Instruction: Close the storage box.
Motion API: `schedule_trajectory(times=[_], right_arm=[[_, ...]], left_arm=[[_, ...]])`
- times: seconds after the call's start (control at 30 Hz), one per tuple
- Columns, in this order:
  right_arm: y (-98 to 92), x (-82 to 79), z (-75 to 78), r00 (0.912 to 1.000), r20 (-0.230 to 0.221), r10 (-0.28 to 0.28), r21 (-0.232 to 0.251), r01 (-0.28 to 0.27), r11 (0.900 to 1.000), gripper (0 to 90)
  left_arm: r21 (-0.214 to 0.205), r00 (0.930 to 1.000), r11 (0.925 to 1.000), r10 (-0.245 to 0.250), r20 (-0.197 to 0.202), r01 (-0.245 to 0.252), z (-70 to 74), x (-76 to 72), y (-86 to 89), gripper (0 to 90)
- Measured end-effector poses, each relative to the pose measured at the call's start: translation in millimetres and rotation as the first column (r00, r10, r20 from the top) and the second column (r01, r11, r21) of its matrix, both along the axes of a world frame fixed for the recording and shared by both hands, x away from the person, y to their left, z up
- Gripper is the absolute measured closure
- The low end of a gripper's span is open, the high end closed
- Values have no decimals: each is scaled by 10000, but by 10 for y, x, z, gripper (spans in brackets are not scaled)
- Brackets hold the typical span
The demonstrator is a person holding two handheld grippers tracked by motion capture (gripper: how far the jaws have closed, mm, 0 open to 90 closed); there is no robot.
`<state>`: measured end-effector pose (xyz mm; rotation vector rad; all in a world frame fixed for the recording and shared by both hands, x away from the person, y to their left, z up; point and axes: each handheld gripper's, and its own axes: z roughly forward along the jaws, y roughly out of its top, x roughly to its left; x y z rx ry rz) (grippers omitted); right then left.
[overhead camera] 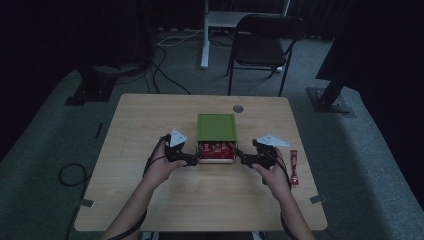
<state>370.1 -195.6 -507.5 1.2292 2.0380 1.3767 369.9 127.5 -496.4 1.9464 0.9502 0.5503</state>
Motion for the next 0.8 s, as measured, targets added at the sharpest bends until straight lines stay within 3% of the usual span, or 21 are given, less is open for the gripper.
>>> schedule_trajectory(times=[0.3, 0.4, 0.63, 0.67, 0.8], right_arm=[[-113, -58, -35, 9998, 11, -207, -123, 207, 9997, 134], [-173, -68, -53, 9990, 0, -444, -80, 444, 9990, 136], [-252, -92, -87, 9978, 3, -664, -343, 663, 9972, 137], [-279, -101, -100, 9974, 3, -725, -373, 725, 9967, 137], [-325, -127, -131, 9965, -54, -834, -541, 830, 9951, 137]], left_arm=[[15, 9990, 9991, 433, -128, -433, -42, -71, 172, 44], [50, 9965, 9968, 802, -231, -801, -71, -85, 252, 44], [84, 9941, 9948, 1018, -366, -1015, -101, -117, 366, 45], [253, 9914, 9920, 1242, -401, -1233, -103, -125, 411, 53], [163, 9849, 9877, 1561, -755, -1553, -125, -144, 494, 68]])
